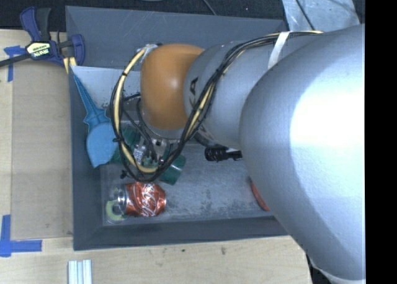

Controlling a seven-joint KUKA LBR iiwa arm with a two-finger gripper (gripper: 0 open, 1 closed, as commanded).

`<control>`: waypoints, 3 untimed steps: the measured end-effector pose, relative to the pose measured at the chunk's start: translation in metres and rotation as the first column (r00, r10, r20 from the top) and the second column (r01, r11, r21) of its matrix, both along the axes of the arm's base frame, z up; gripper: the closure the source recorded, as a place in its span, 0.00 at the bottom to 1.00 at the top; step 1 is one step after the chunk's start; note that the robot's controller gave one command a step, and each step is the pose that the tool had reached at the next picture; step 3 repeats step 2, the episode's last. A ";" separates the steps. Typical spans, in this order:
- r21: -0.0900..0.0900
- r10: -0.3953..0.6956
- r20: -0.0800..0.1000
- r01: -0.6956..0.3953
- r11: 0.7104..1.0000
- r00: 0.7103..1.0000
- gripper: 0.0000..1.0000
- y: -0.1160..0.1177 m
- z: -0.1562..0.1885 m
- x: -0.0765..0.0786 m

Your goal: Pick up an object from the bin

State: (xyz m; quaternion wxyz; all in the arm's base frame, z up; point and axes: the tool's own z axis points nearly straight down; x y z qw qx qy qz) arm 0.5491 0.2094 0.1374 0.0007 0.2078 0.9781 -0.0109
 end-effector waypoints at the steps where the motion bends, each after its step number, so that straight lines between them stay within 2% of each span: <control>1: 0.002 0.001 0.003 -0.001 1.000 1.000 1.00 0.000 0.014 0.001; 3: 0.002 0.002 0.003 -0.002 1.000 1.000 1.00 0.000 0.024 0.001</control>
Offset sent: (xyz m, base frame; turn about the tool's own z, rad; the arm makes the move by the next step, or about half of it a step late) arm 0.0000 -0.0001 0.0422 0.0000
